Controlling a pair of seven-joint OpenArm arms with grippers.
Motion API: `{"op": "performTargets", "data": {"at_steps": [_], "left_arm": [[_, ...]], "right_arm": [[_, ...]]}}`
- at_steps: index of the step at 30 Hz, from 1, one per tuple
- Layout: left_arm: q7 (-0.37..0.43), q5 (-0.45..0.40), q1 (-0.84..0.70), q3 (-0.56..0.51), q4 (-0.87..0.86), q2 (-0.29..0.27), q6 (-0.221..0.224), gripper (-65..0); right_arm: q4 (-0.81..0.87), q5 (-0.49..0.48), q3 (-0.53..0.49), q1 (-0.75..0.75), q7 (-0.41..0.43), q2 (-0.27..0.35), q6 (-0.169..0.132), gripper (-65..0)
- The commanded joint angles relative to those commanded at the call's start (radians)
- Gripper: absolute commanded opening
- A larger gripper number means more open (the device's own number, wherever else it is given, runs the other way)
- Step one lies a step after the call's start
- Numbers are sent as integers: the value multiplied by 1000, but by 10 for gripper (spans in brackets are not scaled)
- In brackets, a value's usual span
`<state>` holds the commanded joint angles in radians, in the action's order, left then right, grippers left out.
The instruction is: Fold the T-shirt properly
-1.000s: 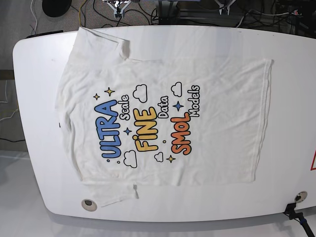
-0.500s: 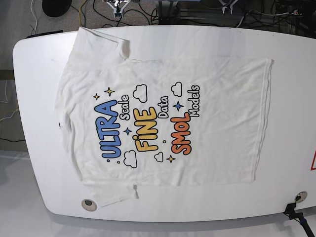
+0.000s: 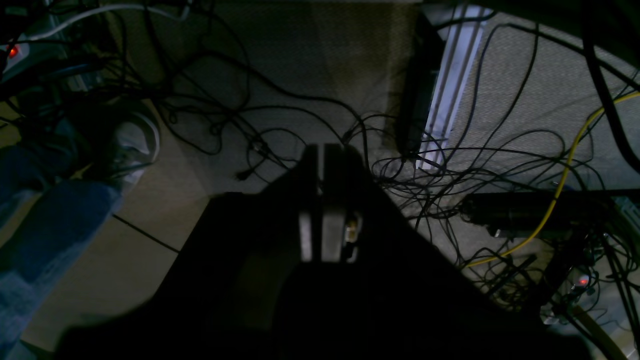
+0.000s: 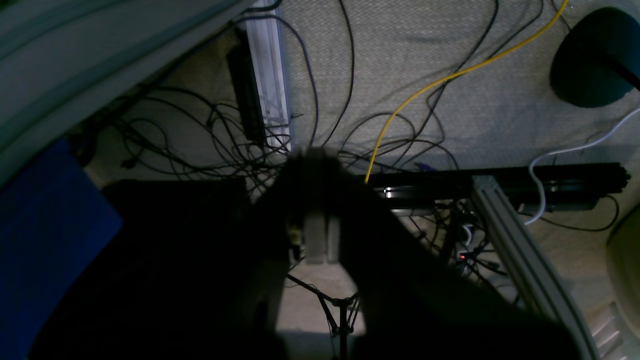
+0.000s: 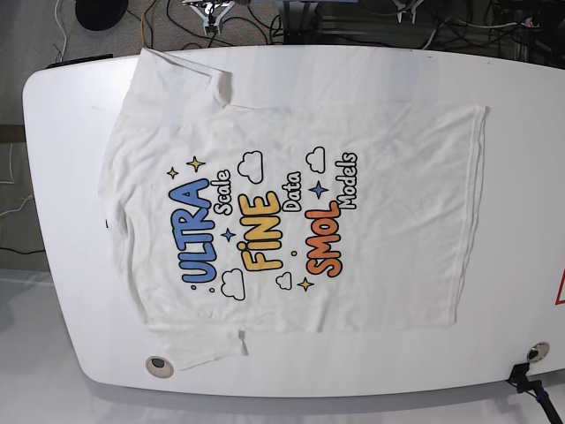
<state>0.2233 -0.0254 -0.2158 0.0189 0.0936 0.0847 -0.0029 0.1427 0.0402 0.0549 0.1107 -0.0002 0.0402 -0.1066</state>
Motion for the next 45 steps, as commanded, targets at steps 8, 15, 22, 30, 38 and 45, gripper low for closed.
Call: {"op": "performTargets", "data": {"at_steps": [8, 15, 22, 30, 38, 45], "left_arm": [[-5, 6, -163, -6, 175, 23, -6, -650], [10, -4, -254, -4, 220, 30, -7, -650], [16, 11, -393, -7, 391, 60, -29, -650], [-28, 52, -563, 1, 655, 113, -93, -650], [-56, 178, -702, 88, 906, 121, -203, -650], [-53, 216, -866, 112, 1138, 128, -197, -650]], "right_arm": [[134, 2, 12, 136, 8, 14, -1, -650], [95, 2, 13, 118, 16, 14, -10, -650], [212, 3, 14, 239, 22, 57, -14, -650], [492, -27, 17, 470, 20, 104, -18, -650], [815, -91, 26, 691, 7, 132, -16, -650], [913, -82, 33, 733, 8, 179, -23, -650]]}}
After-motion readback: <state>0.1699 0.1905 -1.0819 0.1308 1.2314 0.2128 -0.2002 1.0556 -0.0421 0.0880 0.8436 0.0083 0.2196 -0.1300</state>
